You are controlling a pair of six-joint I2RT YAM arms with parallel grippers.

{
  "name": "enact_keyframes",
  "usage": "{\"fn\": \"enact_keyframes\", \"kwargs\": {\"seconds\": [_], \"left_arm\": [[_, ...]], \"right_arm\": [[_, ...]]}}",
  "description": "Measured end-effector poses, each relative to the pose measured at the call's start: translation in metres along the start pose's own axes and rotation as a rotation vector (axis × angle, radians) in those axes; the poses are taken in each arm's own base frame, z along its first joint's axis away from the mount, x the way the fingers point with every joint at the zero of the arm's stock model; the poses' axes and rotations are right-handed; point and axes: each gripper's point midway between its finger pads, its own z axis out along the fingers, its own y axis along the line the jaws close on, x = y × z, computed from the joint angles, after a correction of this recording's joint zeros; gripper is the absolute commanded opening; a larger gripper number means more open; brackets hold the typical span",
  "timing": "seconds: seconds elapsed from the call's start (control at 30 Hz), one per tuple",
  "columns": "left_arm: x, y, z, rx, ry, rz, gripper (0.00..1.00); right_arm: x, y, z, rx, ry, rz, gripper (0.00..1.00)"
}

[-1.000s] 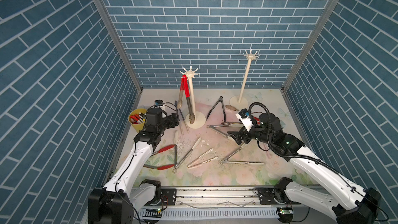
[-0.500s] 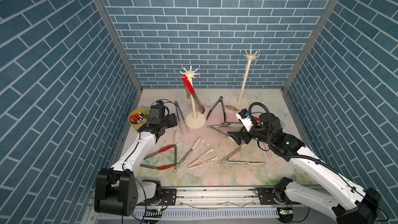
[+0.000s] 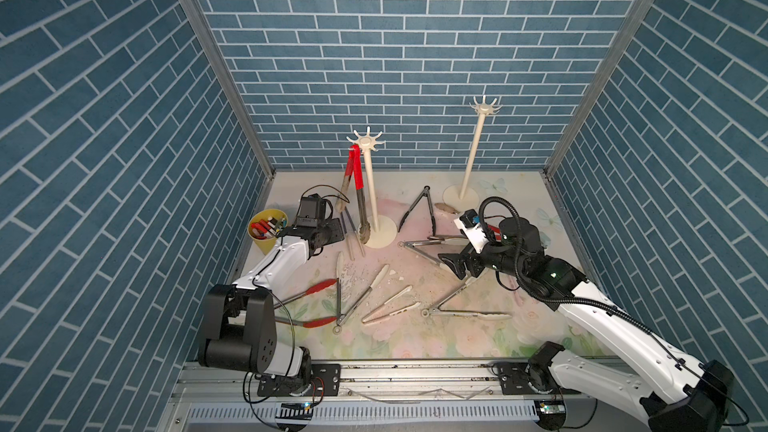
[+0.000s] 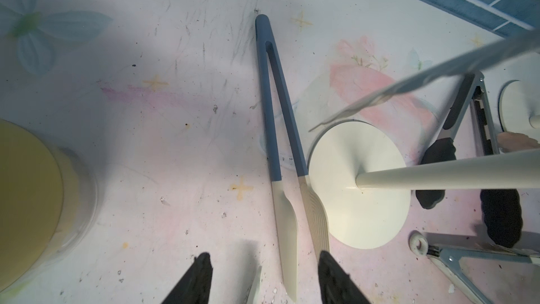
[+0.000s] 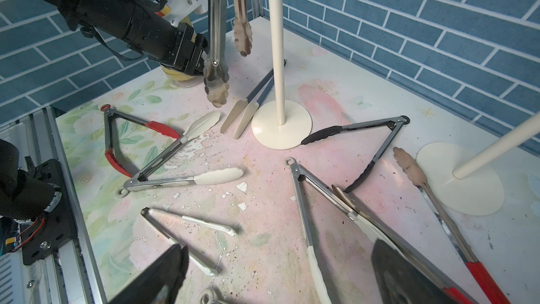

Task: Hang food tongs on kitchen utensil racks
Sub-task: Pick up the food tongs from the center of the board.

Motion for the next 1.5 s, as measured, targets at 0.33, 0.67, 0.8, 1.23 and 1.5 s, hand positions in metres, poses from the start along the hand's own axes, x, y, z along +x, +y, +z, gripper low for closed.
{"fn": "enact_keyframes", "kwargs": {"seconds": [0.33, 0.67, 0.8, 1.23, 1.5], "left_arm": [[0.011, 0.004, 0.019, -0.022, 0.053, -0.018, 0.54], [0.016, 0.007, 0.039, -0.038, 0.091, -0.039, 0.5], [0.011, 0.004, 0.047, -0.035, 0.088, -0.045, 0.5], [0.026, -0.011, 0.07, -0.038, 0.132, -0.031, 0.48], [0.026, -0.013, 0.079, -0.052, 0.141, -0.029, 0.46]], "right_arm": [[0.0, -0.001, 0.0, 0.002, 0.0, 0.001, 0.99], [0.0, -0.001, 0.0, 0.001, -0.002, 0.0, 0.99], [-0.002, -0.001, 0.0, 0.001, -0.007, 0.0, 0.99], [-0.001, -0.001, 0.001, 0.002, -0.005, 0.001, 0.99], [-0.001, -0.001, 0.001, 0.002, -0.005, 0.001, 0.99]]}}
